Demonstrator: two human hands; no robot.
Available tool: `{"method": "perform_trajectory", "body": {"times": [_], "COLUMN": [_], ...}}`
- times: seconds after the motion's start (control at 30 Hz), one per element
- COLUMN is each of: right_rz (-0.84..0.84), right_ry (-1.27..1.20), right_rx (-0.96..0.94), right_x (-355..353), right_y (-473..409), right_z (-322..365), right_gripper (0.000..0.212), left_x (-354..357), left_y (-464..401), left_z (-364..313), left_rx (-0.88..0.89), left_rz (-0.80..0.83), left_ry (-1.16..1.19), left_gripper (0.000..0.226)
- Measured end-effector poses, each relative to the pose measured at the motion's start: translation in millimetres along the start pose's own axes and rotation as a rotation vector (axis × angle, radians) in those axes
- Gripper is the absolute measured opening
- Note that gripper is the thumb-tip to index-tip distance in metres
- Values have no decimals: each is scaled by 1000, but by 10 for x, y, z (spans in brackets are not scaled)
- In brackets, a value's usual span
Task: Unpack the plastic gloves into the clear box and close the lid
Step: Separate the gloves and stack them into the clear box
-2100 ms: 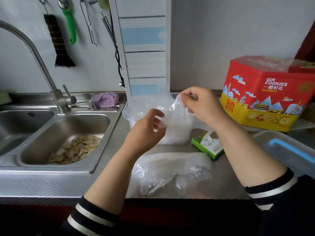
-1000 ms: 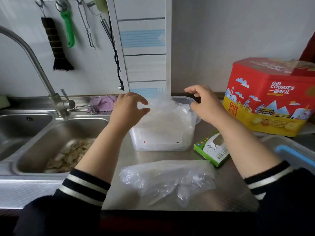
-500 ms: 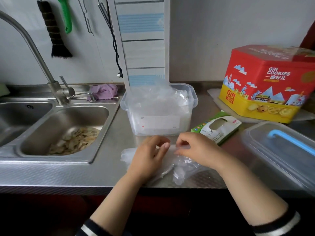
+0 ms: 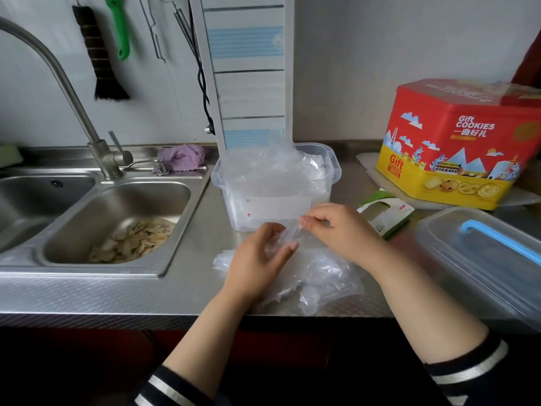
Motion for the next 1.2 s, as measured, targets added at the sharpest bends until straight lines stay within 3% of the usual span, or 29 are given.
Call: {"method": "perform_trajectory", "body": {"times": [0.13,0.2,0.33,0.5,0.6,0.73,0.93,1.07,1.2], "right_rz": [-59,-90,10,-233,-298,-307,-306,-224,-231], "right_ry": [-47,-72,0,-85,-167,-17,385,598,689], "right_rx": [92,126,183,79,86,149,298,369,363], "right_x": [-121,-212,-191,-455,-616,-772,-830,-699,-649], "right_y": [-58,-68,-77,-212,-371,-710,-1089,-1168,-1198], "right_z": [19,35,80,190,259,188,-9,-200,-277], "right_gripper": [32,43,65,14,6,17,24,28,33], "left_x": [-264,-373,-493,-696,-847,-1001,-885,-636,-584], "left_y": [-151,-277,-517,-688,-868,-1253,-1859,-1984,-1992], "left_z": [-109,-159,-273,-374,-409,-493,-342,-177,-141], "left_rx": [27,6,-32,-18,-8,44,95,138,189], "left_rz": [-130,-139,-101,-155,-204,-215,-68,46,38], "left_ry": [-16,72,177,185,114,-138,-435,-554,-651], "left_gripper": [14,16,17,13,14,20,21,17,18]}}
Point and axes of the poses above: each hand's wrist, its own y-axis away from the middle knuckle, its own x-axis out of the palm, z = x × y, the point moved 10 cm from there along -y, towards the middle knuckle, and after that the axes turned 5 degrees about -y, right-handed, at the moved point
